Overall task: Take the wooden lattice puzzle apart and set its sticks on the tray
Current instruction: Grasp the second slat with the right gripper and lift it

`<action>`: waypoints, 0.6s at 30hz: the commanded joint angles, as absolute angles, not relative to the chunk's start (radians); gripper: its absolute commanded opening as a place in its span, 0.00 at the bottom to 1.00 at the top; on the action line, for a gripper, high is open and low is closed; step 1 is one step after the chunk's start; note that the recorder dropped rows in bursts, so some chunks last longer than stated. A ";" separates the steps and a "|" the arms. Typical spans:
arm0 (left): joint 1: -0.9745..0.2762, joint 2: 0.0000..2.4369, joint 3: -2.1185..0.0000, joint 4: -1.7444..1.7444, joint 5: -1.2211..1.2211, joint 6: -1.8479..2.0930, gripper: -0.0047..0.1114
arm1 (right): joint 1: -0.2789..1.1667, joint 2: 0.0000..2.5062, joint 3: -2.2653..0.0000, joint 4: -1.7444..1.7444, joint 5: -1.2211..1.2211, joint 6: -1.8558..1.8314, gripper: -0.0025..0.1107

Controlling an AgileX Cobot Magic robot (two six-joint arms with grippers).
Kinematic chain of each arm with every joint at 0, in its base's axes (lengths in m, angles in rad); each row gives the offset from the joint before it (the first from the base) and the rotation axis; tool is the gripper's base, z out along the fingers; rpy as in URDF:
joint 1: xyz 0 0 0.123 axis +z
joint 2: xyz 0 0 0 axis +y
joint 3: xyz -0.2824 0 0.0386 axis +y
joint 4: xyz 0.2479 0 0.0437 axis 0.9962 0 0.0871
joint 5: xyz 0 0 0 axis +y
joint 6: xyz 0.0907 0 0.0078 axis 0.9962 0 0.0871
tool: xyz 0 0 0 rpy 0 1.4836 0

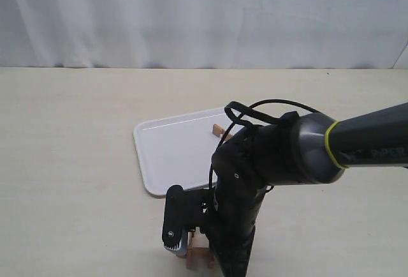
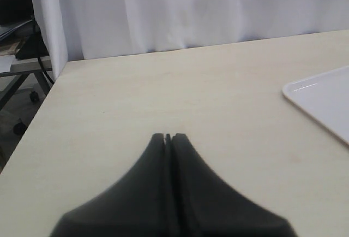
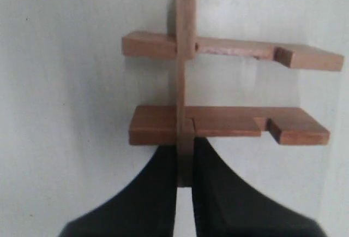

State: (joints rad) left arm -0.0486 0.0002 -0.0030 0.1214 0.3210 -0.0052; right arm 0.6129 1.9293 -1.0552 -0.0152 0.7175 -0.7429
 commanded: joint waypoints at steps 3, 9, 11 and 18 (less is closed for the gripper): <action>-0.056 0.000 0.000 0.120 0.307 -0.013 0.04 | 0.616 1.928 -1.053 -0.023 0.734 -0.770 0.06; -0.056 0.000 0.000 0.120 0.307 -0.013 0.04 | 0.616 1.917 -1.057 -0.023 0.735 -0.772 0.06; -0.056 0.000 0.000 0.120 0.307 -0.013 0.04 | 0.616 1.903 -1.057 -0.023 0.733 -0.774 0.06; -0.056 0.000 0.000 0.120 0.307 -0.013 0.04 | 0.616 1.864 -1.057 -0.027 0.733 -0.774 0.06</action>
